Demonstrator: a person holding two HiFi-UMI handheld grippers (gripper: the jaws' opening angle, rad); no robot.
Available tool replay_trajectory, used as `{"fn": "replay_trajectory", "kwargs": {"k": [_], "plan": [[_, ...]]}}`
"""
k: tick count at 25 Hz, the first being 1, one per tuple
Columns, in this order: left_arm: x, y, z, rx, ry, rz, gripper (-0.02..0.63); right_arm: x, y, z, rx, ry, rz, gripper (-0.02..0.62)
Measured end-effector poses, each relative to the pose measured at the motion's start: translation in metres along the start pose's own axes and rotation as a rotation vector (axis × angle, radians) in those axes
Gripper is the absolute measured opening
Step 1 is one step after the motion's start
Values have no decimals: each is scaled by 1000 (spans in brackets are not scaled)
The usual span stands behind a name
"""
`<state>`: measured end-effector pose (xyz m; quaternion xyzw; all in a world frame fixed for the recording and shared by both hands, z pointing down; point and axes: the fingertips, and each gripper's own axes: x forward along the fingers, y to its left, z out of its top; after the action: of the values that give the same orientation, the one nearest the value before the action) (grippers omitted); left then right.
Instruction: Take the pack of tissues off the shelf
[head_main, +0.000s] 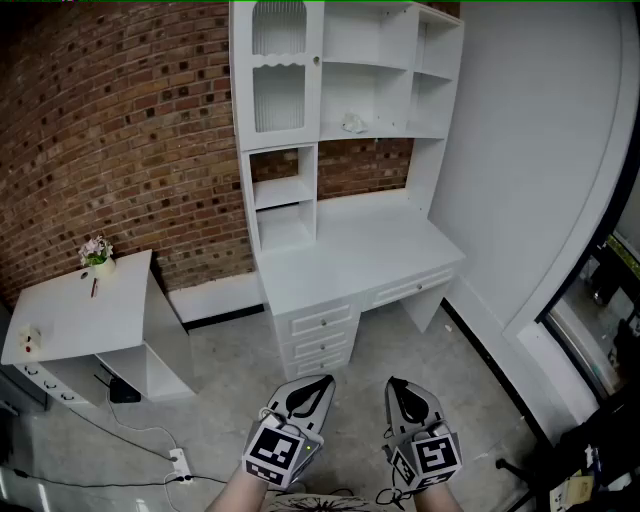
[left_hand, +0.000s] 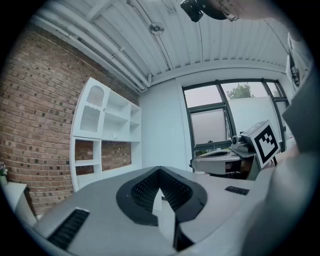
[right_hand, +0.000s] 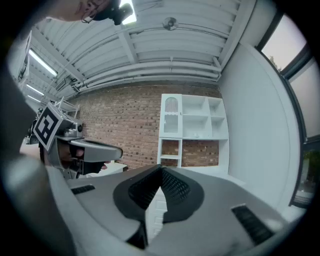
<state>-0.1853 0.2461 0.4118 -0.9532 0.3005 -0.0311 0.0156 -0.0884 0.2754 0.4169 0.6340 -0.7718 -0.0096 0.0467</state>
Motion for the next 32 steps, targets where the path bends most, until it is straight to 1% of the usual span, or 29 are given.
{"fn": "replay_trajectory", "kwargs": {"k": [6,12,17,21,27,32], "plan": [[-2,13,-4,-9,1,2,12,10,7,-3,-4,14,1,5],[-7,41,-15,-27,16,4,12,35,20,-14,37,41,-13,6],[-14,72,-36,-51,45,-1,12,64,32,-32,49,79,-67,8],[-20,102,-46,-71,73,-7,12,90,39,-33,65,98,-88,8],[-13,144,-62,-118,72,24,12,127,40,-39,49,105,-88,8],[19,161,-66,-102,78,58,12,164,15,-42,45,92,-55,8]]}}
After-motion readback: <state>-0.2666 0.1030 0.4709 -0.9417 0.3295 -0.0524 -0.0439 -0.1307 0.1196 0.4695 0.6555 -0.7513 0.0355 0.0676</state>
